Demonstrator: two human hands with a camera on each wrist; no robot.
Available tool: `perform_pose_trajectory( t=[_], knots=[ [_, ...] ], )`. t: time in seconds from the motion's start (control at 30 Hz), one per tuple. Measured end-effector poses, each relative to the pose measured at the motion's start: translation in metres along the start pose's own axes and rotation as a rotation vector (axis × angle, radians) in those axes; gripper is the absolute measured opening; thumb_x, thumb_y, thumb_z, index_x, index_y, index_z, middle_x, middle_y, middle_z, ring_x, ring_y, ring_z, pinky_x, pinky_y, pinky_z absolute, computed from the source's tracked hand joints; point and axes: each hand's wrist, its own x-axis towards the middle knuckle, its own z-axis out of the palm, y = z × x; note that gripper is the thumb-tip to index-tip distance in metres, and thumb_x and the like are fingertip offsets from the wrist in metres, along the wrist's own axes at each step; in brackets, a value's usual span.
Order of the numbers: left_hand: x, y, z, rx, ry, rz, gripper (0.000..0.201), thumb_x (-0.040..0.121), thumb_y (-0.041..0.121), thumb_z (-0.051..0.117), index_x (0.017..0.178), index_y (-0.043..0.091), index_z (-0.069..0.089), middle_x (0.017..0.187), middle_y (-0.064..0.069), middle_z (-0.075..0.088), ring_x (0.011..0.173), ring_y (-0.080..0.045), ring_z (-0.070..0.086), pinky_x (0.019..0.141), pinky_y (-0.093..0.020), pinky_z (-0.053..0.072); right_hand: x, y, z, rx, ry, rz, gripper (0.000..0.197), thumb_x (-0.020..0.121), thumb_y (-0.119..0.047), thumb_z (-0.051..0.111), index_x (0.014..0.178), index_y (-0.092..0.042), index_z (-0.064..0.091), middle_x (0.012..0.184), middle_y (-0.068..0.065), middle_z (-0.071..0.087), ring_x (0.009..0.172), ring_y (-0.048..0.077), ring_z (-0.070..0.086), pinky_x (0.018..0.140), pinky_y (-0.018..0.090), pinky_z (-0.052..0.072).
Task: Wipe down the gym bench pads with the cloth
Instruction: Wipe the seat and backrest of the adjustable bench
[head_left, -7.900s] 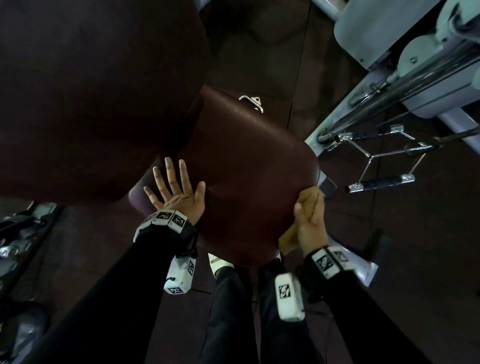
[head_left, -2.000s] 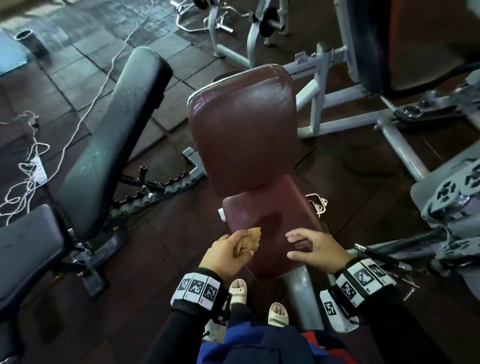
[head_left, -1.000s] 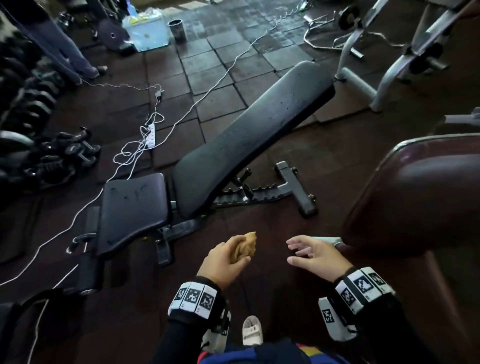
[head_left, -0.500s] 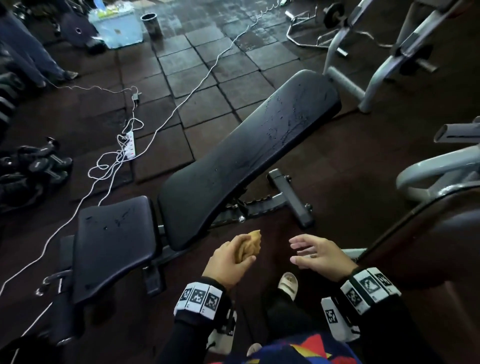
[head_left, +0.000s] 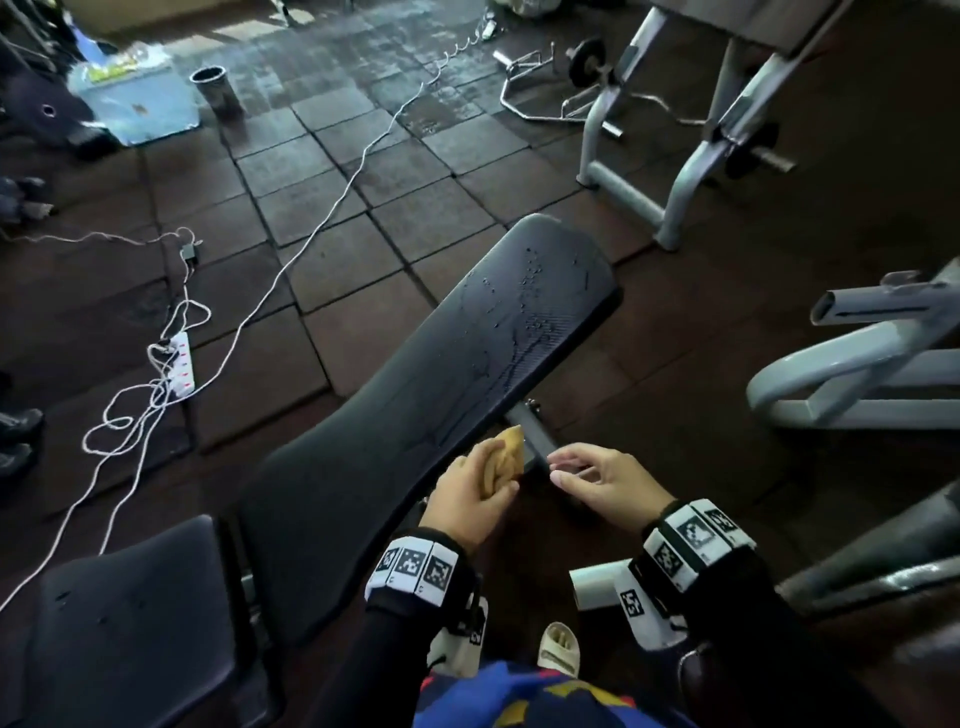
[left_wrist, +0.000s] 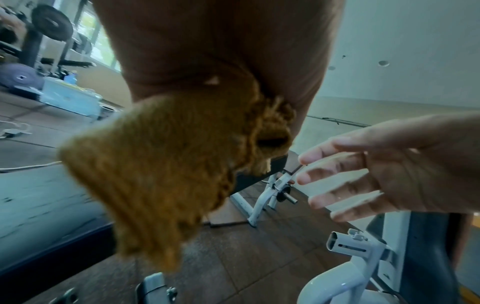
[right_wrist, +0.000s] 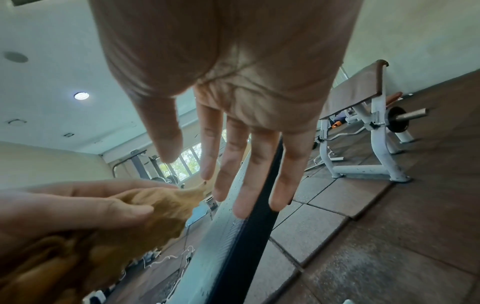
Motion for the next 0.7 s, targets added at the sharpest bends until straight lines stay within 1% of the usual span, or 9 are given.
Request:
perform_pose_trajectory(
  t=[0.07, 0.17, 0.27, 0.33, 0.4, 0.5, 0.57, 0.63, 0.7],
  knots=[
    [0.028, 0.010, -0.003, 0.006, -0.027, 0.047, 0.057, 0.084, 0.033, 0.066, 0.135, 0.033, 0.043, 0.123, -0.002, 0.057, 0.114, -0.018, 0.053, 0.096, -0.026, 0.040, 0.020, -0.004, -0.005, 0.022, 0.042, -0.015, 0.011, 0.090, -0.024, 0.061, 0.099, -0.027, 0.066, 0.093, -0.010, 0.068, 0.076, 0.001, 0.061, 0.072, 0.007, 0.044],
    [0.072, 0.026, -0.011, 0.009, -0.054, 0.128, 0.062, 0.082, 0.029, 0.068, 0.137, 0.034, 0.041, 0.119, 0.001, 0.055, 0.112, -0.017, 0.051, 0.085, -0.014, 0.030, 0.053, -0.011, -0.013, 0.104, 0.139, 0.003, 0.015, 0.094, -0.030, 0.053, 0.102, -0.027, 0.065, 0.095, -0.006, 0.070, 0.088, 0.010, 0.065, 0.079, 0.023, 0.047],
    [0.114, 0.041, -0.021, -0.014, -0.097, 0.228, 0.067, 0.079, 0.030, 0.071, 0.139, 0.034, 0.039, 0.118, 0.006, 0.054, 0.110, -0.013, 0.049, 0.085, -0.014, 0.030, 0.087, -0.021, -0.023, 0.165, 0.250, 0.044, 0.021, 0.095, -0.035, 0.050, 0.106, -0.026, 0.064, 0.098, -0.006, 0.070, 0.096, 0.014, 0.065, 0.086, 0.034, 0.051],
    [0.139, 0.049, -0.029, -0.020, -0.155, 0.274, 0.070, 0.079, 0.029, 0.072, 0.140, 0.032, 0.038, 0.122, 0.001, 0.056, 0.112, -0.014, 0.051, 0.087, -0.016, 0.033, 0.108, -0.028, -0.028, 0.179, 0.342, 0.058, 0.020, 0.094, -0.034, 0.052, 0.107, -0.023, 0.062, 0.097, -0.007, 0.068, 0.097, 0.015, 0.064, 0.087, 0.032, 0.051],
    [0.163, 0.054, -0.038, -0.067, -0.216, 0.315, 0.071, 0.079, 0.019, 0.069, 0.141, 0.029, 0.036, 0.120, 0.000, 0.058, 0.109, -0.017, 0.056, 0.084, -0.015, 0.038, 0.129, -0.035, -0.031, 0.179, 0.429, 0.081, 0.022, 0.092, -0.032, 0.057, 0.111, -0.022, 0.060, 0.099, -0.006, 0.066, 0.099, 0.014, 0.062, 0.086, 0.026, 0.047],
    [0.195, 0.062, -0.051, -0.154, -0.322, 0.321, 0.073, 0.076, 0.016, 0.060, 0.140, 0.038, 0.032, 0.118, 0.006, 0.059, 0.101, -0.016, 0.062, 0.076, -0.011, 0.042, 0.156, -0.044, -0.035, 0.206, 0.499, 0.121, 0.034, 0.085, -0.027, 0.067, 0.116, -0.020, 0.057, 0.103, -0.004, 0.064, 0.099, 0.013, 0.060, 0.089, 0.027, 0.046],
    [0.212, 0.064, -0.057, -0.170, -0.358, 0.309, 0.069, 0.075, 0.023, 0.056, 0.138, 0.039, 0.033, 0.119, 0.011, 0.057, 0.099, -0.014, 0.062, 0.079, -0.017, 0.046, 0.171, -0.047, -0.039, 0.150, 0.569, 0.142, 0.038, 0.082, -0.022, 0.071, 0.117, -0.017, 0.057, 0.104, 0.000, 0.064, 0.097, 0.013, 0.060, 0.086, 0.026, 0.046],
    [0.227, 0.064, -0.063, -0.153, -0.371, 0.337, 0.062, 0.080, 0.021, 0.058, 0.137, 0.033, 0.037, 0.123, 0.009, 0.056, 0.101, -0.014, 0.062, 0.082, -0.017, 0.047, 0.182, -0.048, -0.044, 0.069, 0.647, 0.173, 0.037, 0.082, -0.018, 0.069, 0.117, -0.016, 0.058, 0.106, 0.002, 0.066, 0.096, 0.015, 0.060, 0.082, 0.022, 0.043],
    [0.245, 0.061, -0.068, -0.001, -0.367, 0.386, 0.065, 0.082, 0.010, 0.057, 0.142, 0.025, 0.036, 0.140, -0.001, 0.048, 0.121, -0.021, 0.052, 0.097, -0.023, 0.042, 0.192, -0.050, -0.051, -0.014, 0.735, 0.177, 0.033, 0.083, -0.016, 0.066, 0.115, -0.017, 0.059, 0.106, 0.004, 0.067, 0.099, 0.021, 0.061, 0.082, 0.022, 0.041]
  ],
)
